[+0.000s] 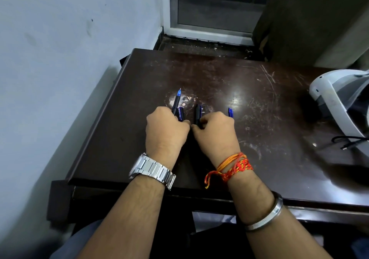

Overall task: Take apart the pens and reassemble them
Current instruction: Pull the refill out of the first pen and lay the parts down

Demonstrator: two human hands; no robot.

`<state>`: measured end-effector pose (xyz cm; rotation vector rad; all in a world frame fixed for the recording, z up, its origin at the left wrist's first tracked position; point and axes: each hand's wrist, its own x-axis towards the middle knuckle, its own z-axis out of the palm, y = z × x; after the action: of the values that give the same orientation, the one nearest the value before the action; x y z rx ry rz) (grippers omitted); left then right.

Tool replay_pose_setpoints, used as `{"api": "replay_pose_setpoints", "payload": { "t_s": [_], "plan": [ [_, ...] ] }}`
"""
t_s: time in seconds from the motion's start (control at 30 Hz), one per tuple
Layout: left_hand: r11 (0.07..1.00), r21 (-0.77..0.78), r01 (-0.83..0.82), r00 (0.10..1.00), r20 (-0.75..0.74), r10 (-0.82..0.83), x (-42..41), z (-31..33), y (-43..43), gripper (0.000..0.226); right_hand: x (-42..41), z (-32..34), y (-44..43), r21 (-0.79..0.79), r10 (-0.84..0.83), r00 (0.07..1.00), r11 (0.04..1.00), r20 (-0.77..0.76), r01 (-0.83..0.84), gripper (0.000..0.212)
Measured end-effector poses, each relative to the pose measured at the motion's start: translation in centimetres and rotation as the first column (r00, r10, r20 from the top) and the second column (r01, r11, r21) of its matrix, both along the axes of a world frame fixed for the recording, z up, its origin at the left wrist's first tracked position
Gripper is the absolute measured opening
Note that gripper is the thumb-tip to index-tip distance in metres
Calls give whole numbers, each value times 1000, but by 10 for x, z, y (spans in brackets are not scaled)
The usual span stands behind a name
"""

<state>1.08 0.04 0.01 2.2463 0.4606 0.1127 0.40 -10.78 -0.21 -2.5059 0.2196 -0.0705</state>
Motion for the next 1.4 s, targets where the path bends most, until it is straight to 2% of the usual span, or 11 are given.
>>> {"api": "replay_pose_setpoints", "payload": {
  "t_s": [0.3,0.6,0.67,0.73,0.8,0.87,0.93,1.07,1.17,1.27,1.4],
  "plan": [
    [1000,9,23,1000,-7,-23,11,-7,13,13,6,-4,5,85,42,998,995,41,-45,22],
    [999,-24,30,999,34,-30,15,-8,12,20,6,-6,4,109,28,997,993,71,-35,24],
    [999,-18,39,998,57,-38,11,-5,12,20,6,-6,3,97,14,991,995,130,-26,26],
    [997,-26,76,996,57,-74,7,-1,8,21,5,-3,5,163,-37,972,987,234,-2,26],
    [989,-14,145,989,19,-145,2,3,5,29,5,0,7,359,-120,957,933,265,17,29],
    [970,-11,243,970,-17,-244,-3,7,0,26,6,2,9,601,-157,974,799,161,30,35],
    [953,-1,304,953,12,-304,-8,9,-3,21,6,1,9,747,-137,986,665,97,19,34],
    [947,7,322,943,85,-321,-12,10,-6,21,7,0,7,849,-167,978,529,125,-18,29],
    [956,-32,292,939,201,-280,-14,11,-3,15,9,3,2,873,-197,974,487,111,-1,23],
    [960,-21,281,926,267,-265,-14,13,1,20,9,6,2,916,-246,966,401,83,24,13],
    [950,-38,311,927,233,-294,-14,13,-1,31,8,8,3,912,-224,968,409,117,-16,8]
  ]
}}
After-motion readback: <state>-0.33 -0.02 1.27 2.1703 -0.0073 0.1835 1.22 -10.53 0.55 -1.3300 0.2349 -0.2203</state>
